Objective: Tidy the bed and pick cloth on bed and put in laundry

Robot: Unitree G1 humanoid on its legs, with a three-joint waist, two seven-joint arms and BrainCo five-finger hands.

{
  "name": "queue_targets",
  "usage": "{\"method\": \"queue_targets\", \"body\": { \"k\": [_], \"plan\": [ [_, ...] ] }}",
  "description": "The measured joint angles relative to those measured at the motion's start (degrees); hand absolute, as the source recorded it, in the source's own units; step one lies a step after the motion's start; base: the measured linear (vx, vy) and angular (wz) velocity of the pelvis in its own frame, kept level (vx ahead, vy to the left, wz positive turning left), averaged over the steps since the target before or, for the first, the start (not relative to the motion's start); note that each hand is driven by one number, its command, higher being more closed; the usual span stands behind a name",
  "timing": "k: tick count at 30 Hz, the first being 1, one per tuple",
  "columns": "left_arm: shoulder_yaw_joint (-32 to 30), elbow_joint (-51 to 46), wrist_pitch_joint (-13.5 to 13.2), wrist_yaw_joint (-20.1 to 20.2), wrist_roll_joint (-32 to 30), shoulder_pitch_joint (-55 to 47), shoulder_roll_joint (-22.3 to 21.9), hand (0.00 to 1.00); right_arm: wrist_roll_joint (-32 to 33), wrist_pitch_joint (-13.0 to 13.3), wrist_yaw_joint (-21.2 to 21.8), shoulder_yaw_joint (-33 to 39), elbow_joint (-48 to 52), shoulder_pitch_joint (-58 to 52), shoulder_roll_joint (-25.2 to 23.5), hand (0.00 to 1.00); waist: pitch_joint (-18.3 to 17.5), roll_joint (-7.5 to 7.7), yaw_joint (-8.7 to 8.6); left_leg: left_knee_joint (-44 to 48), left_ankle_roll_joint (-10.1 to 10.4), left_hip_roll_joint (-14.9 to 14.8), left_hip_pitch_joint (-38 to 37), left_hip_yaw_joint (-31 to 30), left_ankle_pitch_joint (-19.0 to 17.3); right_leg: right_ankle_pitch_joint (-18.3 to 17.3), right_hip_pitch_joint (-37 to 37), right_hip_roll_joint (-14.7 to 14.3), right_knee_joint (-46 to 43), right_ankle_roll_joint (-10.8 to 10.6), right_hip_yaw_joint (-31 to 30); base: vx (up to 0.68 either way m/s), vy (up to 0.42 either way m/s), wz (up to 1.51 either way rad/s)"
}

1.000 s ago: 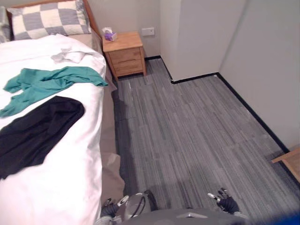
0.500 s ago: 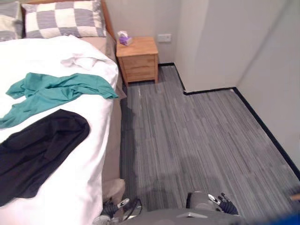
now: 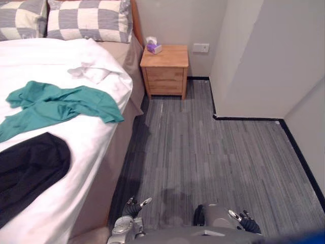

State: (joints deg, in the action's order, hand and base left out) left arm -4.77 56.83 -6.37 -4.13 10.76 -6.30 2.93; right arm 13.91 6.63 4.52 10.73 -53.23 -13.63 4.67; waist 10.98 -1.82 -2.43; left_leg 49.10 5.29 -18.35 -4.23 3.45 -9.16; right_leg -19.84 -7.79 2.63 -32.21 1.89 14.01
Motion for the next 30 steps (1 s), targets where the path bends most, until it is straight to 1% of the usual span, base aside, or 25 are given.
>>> {"method": "queue_targets", "body": {
  "k": [2, 4, 6, 7, 8, 9, 10, 11, 12, 13, 14, 15, 17, 18, 19, 20, 21, 22, 23, 25, 26, 27, 28, 29, 30],
  "plan": [
    [-1.97, -1.74, -0.94, 0.11, -0.21, -0.23, -0.48, 0.0, -1.37, -0.02, 0.06, -0.19, -0.13, 0.31, 0.48, 0.0, 0.73, -0.53, 0.41, 12.32, -0.07, -1.51, 6.64, -0.96, -1.27, -0.83, 5.1, -1.71, 3.47, 1.34, 0.16, 0.37, -0.141, 0.18],
    [-2.13, -2.88, -1.81, 0.39, -0.24, -0.57, -0.65, 0.0, -2.42, 0.01, 0.23, -0.41, -0.35, 0.43, 0.63, 0.0, 1.06, -0.06, 0.51, 14.38, -0.54, 0.18, 12.37, 0.77, -4.63, -1.12, 11.64, -1.91, 8.82, 2.01, 0.0, 0.36, -0.065, 0.15],
    [-2.15, -4.8, -2.39, 1.33, -0.29, -1.0, -1.4, 0.0, -2.47, 0.08, 1.34, -0.56, -0.1, 0.8, 0.65, 0.0, 1.05, 0.33, 2.19, 4.28, -1.81, 2.91, 16.65, 6.8, -7.2, -0.92, 15.97, -0.55, 12.99, 2.13, -1.83, 0.39, 0.049, -0.37],
    [-2.15, -5.01, -2.83, 1.43, -0.67, -0.96, -1.39, 0.0, -2.59, 0.09, 1.8, -0.57, -0.03, 0.8, 0.75, 0.0, 1.02, 0.48, 2.67, -1.02, -1.87, 3.97, 17.38, 8.79, -7.12, -1.04, 16.65, 0.25, 13.64, 1.55, -2.24, 0.46, 0.139, -0.66],
    [-2.15, -5.47, -3.07, 1.62, -0.88, -0.85, -1.36, 0.0, -2.61, 0.13, 2.18, -0.62, 0.06, 0.82, 0.6, 0.0, 1.05, 0.71, 3.24, -12.65, -2.23, 6.29, 18.27, 12.13, -5.24, -2.0, 17.65, 1.83, 13.97, -0.43, -3.33, 0.48, 0.19, -0.56],
    [-2.19, -5.97, -3.09, 1.65, -0.82, -0.99, -1.72, 0.0, -2.58, 0.13, 2.32, -0.63, 0.12, 0.81, 0.68, 0.0, 1.05, 0.71, 3.28, -20.99, -3.59, 7.74, 18.47, 13.59, -0.61, -3.05, 18.45, 2.57, 14.03, -1.69, -4.39, 0.63, 0.26, -0.81],
    [-2.85, -6.05, -3.46, 1.55, -0.76, -1.17, -0.95, 0.0, -2.61, 0.03, 2.19, -1.98, -0.5, 1.05, -0.04, 0.0, 0.38, 2.24, 4.32, -22.56, -5.83, 9.64, 16.76, 16.31, 1.07, -4.02, 19.43, 4.26, 14.44, -3.33, -7.53, 0.56, 0.193, -0.57],
    [-2.82, -5.99, -3.48, 1.55, -0.87, -1.16, -0.46, 0.0, -2.59, 0.23, 2.4, -3.23, -0.09, 0.95, -0.29, 0.0, -0.57, 3.1, 3.75, -22.87, -6.27, 10.37, 16.52, 17.09, 0.48, -3.23, 19.57, 4.53, 15.94, -2.99, -9.08, 0.6, 0.162, -0.53],
    [-2.69, -6.02, -3.58, 1.58, -1.05, -0.89, -0.17, 0.0, -2.64, 0.68, 2.65, -4.94, 0.39, 1.49, -0.48, 0.0, -1.1, 4.04, 2.86, -19.29, -6.48, 8.94, 17.67, 18.32, -1.19, 0.18, 21.0, 4.4, 19.37, -2.94, -11.69, 0.59, 0.202, -0.52],
    [-3.16, -6.04, -3.52, 1.58, -0.76, -0.52, 0.44, 0.0, -2.96, 0.81, 2.57, -5.56, 0.55, 2.86, -1.77, 0.0, -0.81, 4.38, 4.16, -11.06, -6.51, 5.15, 20.35, 20.85, -1.5, 3.58, 21.93, 3.99, 21.71, -2.74, -13.99, 0.62, 0.307, -0.72],
    [-3.17, -6.05, -3.86, 1.41, -0.21, 0.2, 0.71, 0.0, -3.05, 1.1, 2.49, -5.42, 0.44, 3.66, -2.33, 0.0, -1.12, 4.84, 5.19, -10.56, -4.7, 5.53, 22.07, 21.6, -3.12, 4.23, 21.78, 4.53, 21.49, -3.0, -15.03, 0.44, 0.293, -0.75],
    [-2.26, -5.36, -3.48, 1.21, -0.17, 0.66, 0.11, 0.0, -3.61, 1.33, 2.43, -5.38, 0.59, 2.91, -2.18, 0.0, -2.8, 4.43, 5.01, -19.62, -6.43, 7.57, 20.4, 20.48, -3.79, 4.22, 21.04, 4.33, 19.42, -3.01, -15.15, 0.47, 0.279, -0.31],
    [0.06, -3.61, -2.58, 1.19, -0.27, 1.01, 1.84, 0.0, -3.87, 1.26, 1.96, -4.85, -1.15, 3.98, -3.53, 0.0, -3.22, 6.25, 4.4, -21.31, -7.71, 10.88, 16.76, 21.4, -5.82, 3.81, 16.73, 7.23, 6.28, -6.01, -14.95, 0.42, 0.188, 0.09],
    [1.27, -2.45, -2.33, 1.17, -0.65, 1.01, 2.61, 0.0, -3.96, 1.3, 1.69, -4.16, -1.56, 5.14, -3.78, 0.0, -2.92, 6.53, 3.17, -22.77, -8.17, 12.61, 13.42, 21.68, -6.94, 8.19, 12.11, 8.93, -6.22, -11.15, -15.05, 0.28, 0.079, 0.16],
    [1.99, -1.39, -2.25, 1.15, -0.68, 1.17, 2.97, 0.0, -3.85, 1.33, 1.58, -4.11, -2.17, 5.84, -3.54, 0.0, -2.32, 5.73, 2.79, -23.5, -8.46, 13.1, 11.42, 21.81, -7.62, 9.59, 9.69, 9.53, -12.69, -12.31, -15.09, 0.56, 0.116, 0.22],
    [3.37, 0.95, -1.43, 1.15, -0.16, 1.86, 3.06, 0.0, -3.33, 1.86, 1.4, -3.11, -2.84, 7.15, -3.18, 0.0, -0.52, 4.72, 2.14, -27.38, -8.64, 14.02, 2.92, 21.89, -8.45, 5.9, 4.14, 9.16, -25.18, -9.71, -14.22, 0.63, 0.094, 0.24],
    [4.58, 0.95, -1.43, 1.2, -0.01, 1.69, 3.06, 0.0, -2.79, 2.11, 1.41, -3.03, -2.48, 7.2, -3.13, 0.0, -0.33, 4.43, 2.05, -30.2, -8.63, 14.02, -1.32, 21.81, -8.44, 4.2, 1.69, 8.36, -25.55, -7.67, -12.35, 0.68, 0.073, 0.32],
    [4.74, 0.87, -1.36, 1.23, 0.58, 1.64, 2.86, 0.0, -2.36, 2.27, 1.53, -2.96, -1.94, 7.17, -3.16, 0.0, -0.28, 4.17, 1.98, -32.47, -8.58, 13.64, -4.3, 21.38, -8.44, 3.23, -0.67, 7.83, -23.15, -6.44, -9.96, 0.42, -0.015, 0.28],
    [4.74, 0.86, -1.29, 1.23, 1.14, 1.68, 2.81, 0.0, -2.28, 2.3, 1.58, -2.92, -1.62, 7.08, -3.17, 0.0, -0.28, 4.15, 1.87, -33.35, -8.47, 13.4, -5.41, 20.99, -8.46, 2.98, -1.7, 7.68, -21.44, -6.26, -8.91, 0.32, -0.046, 0.37],
    [4.66, 0.73, -0.77, 1.21, 2.08, 2.49, 2.42, 0.0, -2.22, 2.53, 1.85, -1.9, -0.92, 6.98, -3.44, 0.0, -0.09, 3.9, 1.74, -36.69, -5.7, 11.77, -8.94, 19.09, -8.84, 3.09, -5.25, 7.69, -11.34, -6.01, -4.67, 0.34, -0.167, 0.45],
    [4.6, 0.76, 0.04, 1.14, 2.11, 2.67, 2.34, 0.0, -2.14, 2.6, 1.92, -1.63, -0.39, 6.84, -3.52, 0.0, -0.09, 3.8, 1.55, -37.14, -4.39, 10.56, -9.7, 17.63, -9.91, 5.04, -6.56, 7.55, -3.83, -5.8, -3.41, 0.43, -0.309, 0.61],
    [4.43, 0.8, 0.7, 1.14, 2.09, 2.9, 2.27, 0.0, -1.91, 2.67, 2.02, -1.66, -0.01, 6.7, -3.52, 0.0, -0.09, 3.79, 1.2, -37.01, -2.63, 9.62, -9.98, 15.51, -11.03, 8.83, -7.3, 7.37, 4.55, -5.55, -3.99, 0.37, -0.302, 0.65],
    [4.24, 0.83, 0.86, 1.16, 2.01, 2.98, 2.19, 0.0, -1.74, 2.84, 2.03, -1.68, 0.02, 6.62, -3.52, 0.0, -0.08, 3.81, 1.13, -36.93, -1.76, 9.3, -10.21, 14.22, -11.57, 11.03, -7.36, 7.25, 8.81, -5.6, -5.08, 0.42, -0.351, 0.73],
    [3.99, 0.99, 0.89, 1.13, 1.98, 2.98, 1.94, 0.0, -1.69, 3.11, 2.04, -1.73, 0.03, 6.59, -3.64, 0.0, 0.08, 3.54, 0.96, -36.91, -0.39, 8.8, -11.03, 12.43, -12.37, 17.85, -6.15, 6.55, 11.72, -6.45, -6.53, 0.47, -0.343, 0.83],
    [3.47, 1.92, 0.99, 1.17, 1.85, 3.14, 0.75, 0.0, -1.84, 3.2, 1.91, -1.69, -0.02, 7.26, -2.15, 0.0, 0.45, 1.37, 0.61, -37.15, 0.02, 7.24, -11.91, 9.02, -12.45, 17.96, -3.79, 5.26, 10.76, -5.14, -4.77, 0.52, -0.36, 0.95]
  ]
}}
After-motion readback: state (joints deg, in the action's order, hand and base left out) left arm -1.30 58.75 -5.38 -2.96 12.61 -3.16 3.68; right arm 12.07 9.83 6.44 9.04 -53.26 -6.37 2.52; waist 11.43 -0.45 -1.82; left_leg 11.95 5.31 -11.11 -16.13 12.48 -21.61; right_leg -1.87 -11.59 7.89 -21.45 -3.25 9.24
